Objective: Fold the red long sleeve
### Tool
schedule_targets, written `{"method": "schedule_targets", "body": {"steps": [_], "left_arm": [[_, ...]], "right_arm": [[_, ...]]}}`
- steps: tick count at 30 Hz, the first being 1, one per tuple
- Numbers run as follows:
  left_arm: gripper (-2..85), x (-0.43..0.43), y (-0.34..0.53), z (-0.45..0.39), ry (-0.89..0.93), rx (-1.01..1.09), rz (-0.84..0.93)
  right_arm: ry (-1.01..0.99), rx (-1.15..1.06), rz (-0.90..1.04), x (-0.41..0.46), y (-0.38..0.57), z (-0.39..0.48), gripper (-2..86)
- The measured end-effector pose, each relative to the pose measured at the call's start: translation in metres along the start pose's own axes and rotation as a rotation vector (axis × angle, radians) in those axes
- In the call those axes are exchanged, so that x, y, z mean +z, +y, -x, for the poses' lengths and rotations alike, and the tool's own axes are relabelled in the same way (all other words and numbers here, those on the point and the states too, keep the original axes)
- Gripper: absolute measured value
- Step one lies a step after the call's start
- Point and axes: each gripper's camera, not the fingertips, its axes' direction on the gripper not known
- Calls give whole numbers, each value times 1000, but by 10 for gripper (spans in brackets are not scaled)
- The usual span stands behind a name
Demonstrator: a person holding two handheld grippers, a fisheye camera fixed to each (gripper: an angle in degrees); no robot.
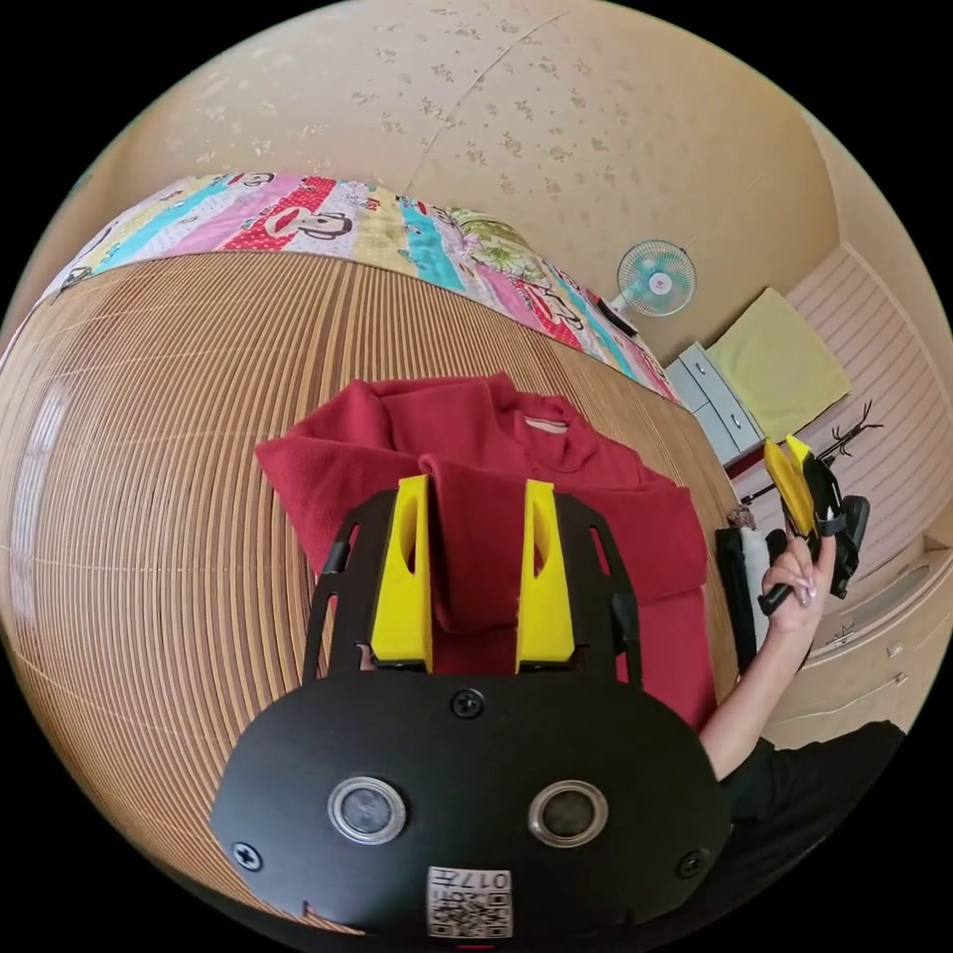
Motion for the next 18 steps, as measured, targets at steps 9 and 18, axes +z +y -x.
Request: {"method": "schedule_targets", "body": {"steps": [9,18], "left_arm": [[2,-61,23,-34,47,111,-325],[4,-64,22,45,-80,-185,-257]], "right_arm": [[381,174,8,-5,4,-71,95],[444,159,271,87,6,-110,94]]}}
